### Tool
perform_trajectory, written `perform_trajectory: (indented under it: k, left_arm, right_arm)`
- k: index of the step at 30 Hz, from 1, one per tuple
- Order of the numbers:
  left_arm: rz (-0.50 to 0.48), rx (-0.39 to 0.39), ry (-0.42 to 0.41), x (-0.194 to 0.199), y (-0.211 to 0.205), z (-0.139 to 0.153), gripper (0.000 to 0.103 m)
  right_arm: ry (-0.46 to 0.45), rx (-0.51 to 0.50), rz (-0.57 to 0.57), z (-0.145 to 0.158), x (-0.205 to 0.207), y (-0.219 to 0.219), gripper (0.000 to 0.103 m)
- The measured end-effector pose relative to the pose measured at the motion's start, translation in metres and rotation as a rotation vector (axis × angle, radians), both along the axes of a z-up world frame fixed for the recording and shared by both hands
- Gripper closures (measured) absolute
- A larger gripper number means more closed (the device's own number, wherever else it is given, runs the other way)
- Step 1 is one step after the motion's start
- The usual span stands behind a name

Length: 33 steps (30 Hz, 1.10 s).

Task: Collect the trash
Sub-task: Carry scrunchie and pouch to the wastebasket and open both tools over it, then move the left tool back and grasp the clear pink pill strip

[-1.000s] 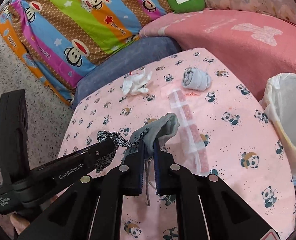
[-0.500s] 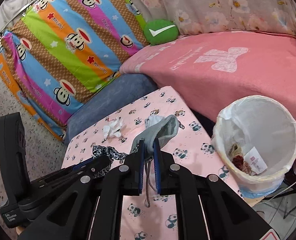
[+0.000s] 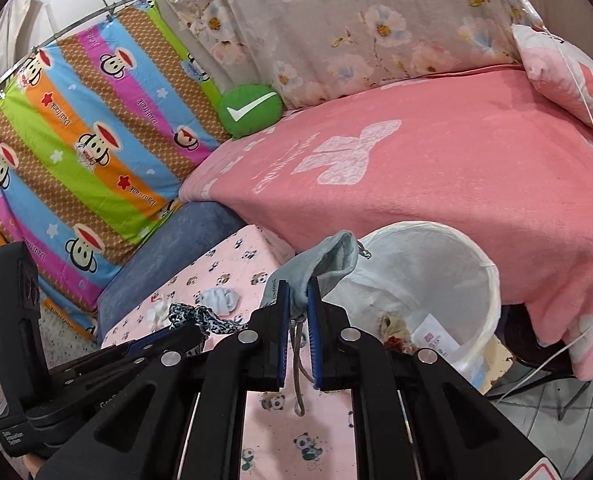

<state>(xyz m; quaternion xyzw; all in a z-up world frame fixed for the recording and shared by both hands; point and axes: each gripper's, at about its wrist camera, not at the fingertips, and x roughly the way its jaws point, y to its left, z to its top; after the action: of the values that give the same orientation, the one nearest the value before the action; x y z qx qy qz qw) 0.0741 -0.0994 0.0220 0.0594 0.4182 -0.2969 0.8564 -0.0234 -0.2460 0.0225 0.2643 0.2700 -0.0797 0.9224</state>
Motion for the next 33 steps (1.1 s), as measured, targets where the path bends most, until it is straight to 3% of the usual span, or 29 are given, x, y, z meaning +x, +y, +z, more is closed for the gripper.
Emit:
perform_trajectory:
  k: [8, 15, 16, 19, 21, 29, 33]
  left_arm:
    - [-0.065, 0.019, 0.028, 0.000, -0.045, -0.011, 0.084]
    - [-0.115, 0.038, 0.040, 0.002, -0.073, -0.022, 0.082]
    - [-0.113, 0.046, 0.047, 0.004, -0.076, -0.024, 0.079]
    - [-0.107, 0.046, 0.051, 0.007, -0.081, -0.026, 0.052]
    - [-0.080, 0.053, 0.025, 0.008, -0.080, -0.025, 0.026]
    - [-0.020, 0.052, 0.015, 0.015, -0.061, -0.026, 0.023]
    - [0.017, 0.048, 0.019, 0.020, -0.048, -0.027, 0.023]
  right_arm:
    - [0.015, 0.013, -0.081, -0.015, -0.009, -0.054, 0.092]
    - [0.033, 0.030, -0.114, -0.027, -0.006, -0.075, 0.092]
    - [0.036, 0.031, -0.117, -0.029, -0.005, -0.078, 0.092]
    - [0.041, 0.031, -0.127, -0.031, -0.001, -0.084, 0.092]
    - [0.044, 0.034, -0.133, -0.032, 0.001, -0.084, 0.091]
    - [0.051, 0.006, -0.106, -0.031, 0.016, -0.076, 0.087]
    - [0.053, 0.003, -0.084, -0.030, 0.021, -0.067, 0.079]
